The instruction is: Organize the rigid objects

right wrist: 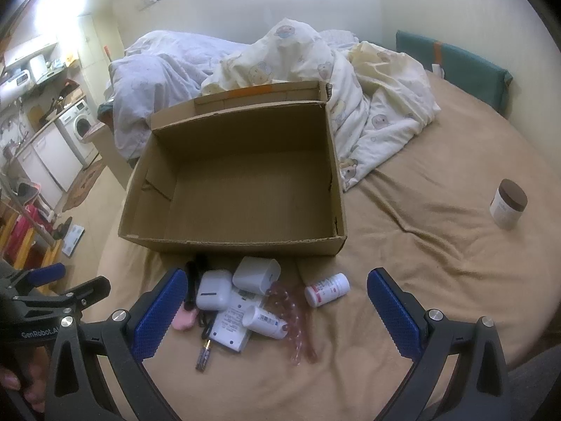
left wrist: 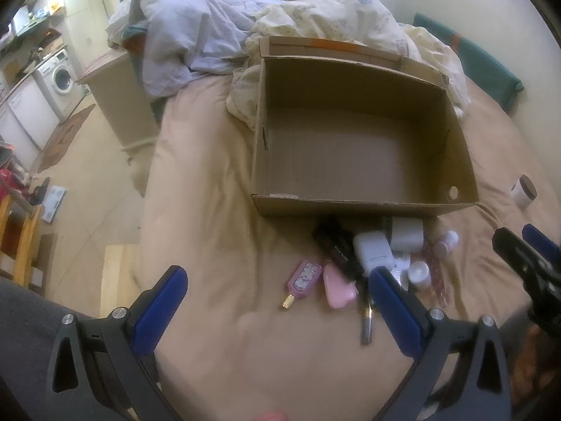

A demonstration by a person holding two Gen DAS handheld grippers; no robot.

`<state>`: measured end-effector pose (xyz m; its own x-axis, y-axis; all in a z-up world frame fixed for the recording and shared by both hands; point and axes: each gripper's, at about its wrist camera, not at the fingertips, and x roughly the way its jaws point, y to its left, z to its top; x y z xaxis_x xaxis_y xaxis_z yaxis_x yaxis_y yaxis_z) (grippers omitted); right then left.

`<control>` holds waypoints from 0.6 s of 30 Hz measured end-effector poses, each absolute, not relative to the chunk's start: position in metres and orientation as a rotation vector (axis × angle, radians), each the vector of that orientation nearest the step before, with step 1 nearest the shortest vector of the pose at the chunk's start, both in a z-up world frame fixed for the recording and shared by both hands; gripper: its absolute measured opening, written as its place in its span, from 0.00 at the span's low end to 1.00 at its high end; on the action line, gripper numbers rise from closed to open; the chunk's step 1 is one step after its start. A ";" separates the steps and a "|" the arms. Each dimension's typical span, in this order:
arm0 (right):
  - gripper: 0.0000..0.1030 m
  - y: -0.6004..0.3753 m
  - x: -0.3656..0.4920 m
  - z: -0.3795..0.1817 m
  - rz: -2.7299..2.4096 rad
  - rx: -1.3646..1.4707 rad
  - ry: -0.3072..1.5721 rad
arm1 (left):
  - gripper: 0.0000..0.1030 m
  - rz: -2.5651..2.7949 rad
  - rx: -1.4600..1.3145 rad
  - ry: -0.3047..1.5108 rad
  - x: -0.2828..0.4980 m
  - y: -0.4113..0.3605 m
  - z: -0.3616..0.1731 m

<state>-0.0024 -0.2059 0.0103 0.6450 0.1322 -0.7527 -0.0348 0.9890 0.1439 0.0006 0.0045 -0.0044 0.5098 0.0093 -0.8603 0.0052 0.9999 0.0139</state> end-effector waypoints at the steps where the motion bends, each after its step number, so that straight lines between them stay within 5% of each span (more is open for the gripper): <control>1: 1.00 -0.206 -0.002 0.010 0.095 0.122 0.868 | 1.00 0.003 0.017 1.035 0.000 0.005 -0.004; 18: 1.00 -0.208 -0.002 0.009 0.095 0.132 0.866 | 1.00 0.005 0.024 1.038 0.001 0.005 -0.006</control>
<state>-0.0022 -0.2077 0.0089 0.6444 0.1367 -0.7524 -0.0294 0.9876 0.1543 0.0013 0.0046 -0.0056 0.5083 0.0152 -0.8611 0.0072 0.9997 0.0219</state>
